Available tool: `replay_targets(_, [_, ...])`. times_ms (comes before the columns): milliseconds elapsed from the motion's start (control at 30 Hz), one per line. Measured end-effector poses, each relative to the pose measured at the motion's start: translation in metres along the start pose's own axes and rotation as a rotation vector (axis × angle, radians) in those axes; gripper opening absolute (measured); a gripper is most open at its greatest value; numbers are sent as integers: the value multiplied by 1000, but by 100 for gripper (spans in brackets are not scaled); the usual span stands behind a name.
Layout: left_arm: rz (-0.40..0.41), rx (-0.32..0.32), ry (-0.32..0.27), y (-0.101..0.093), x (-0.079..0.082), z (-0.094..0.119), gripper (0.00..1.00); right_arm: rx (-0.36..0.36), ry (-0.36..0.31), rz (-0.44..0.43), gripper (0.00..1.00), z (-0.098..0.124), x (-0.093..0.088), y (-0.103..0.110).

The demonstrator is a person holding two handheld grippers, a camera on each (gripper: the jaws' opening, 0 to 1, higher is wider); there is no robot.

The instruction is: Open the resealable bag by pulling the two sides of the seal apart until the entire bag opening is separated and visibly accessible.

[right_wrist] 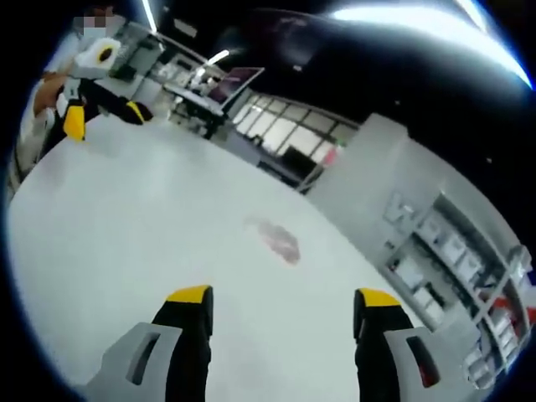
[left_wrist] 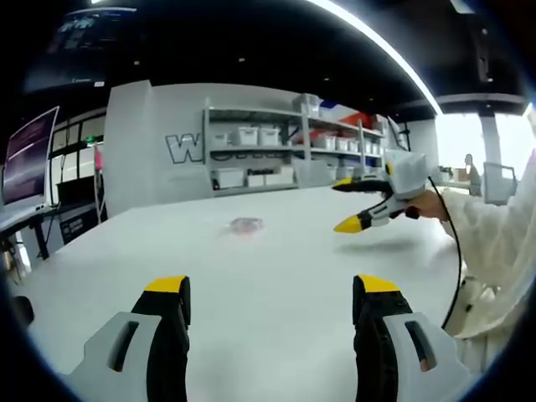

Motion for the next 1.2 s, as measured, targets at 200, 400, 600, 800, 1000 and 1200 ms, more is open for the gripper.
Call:
replay_targets(200, [2, 3, -4, 1, 0, 2, 79, -48, -14, 47, 68, -2, 6, -3])
replay_targets(400, [1, 5, -3, 0, -1, 3, 79, -53, -2, 69, 68, -6, 6, -3])
replay_targets(600, [1, 4, -4, -1, -1, 3, 79, -33, 9, 104, 67, -12, 7, 1])
replay_targets(800, [1, 5, -1, -1, -1, 3, 79, -18, 7, 113, 67, -19, 9, 3])
replay_targets(1000, [3, 5, 0, 0, -1, 3, 79, -12, 16, 134, 67, -23, 10, 4])
replay_targets(1200, [4, 5, -1, 0, -1, 3, 79, -28, 31, 188, 67, -28, 13, 2])
Point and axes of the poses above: the point that each gripper's makers call its tool centre point, and the gripper's own axes: z roughly backward along the fingers, y roughly to its left, x roughly out of its top, the point moved 8 cm from there along z, roughly backward along the fingers, and after that the axes turned 12 degrees about z, right-handed, at the moved point
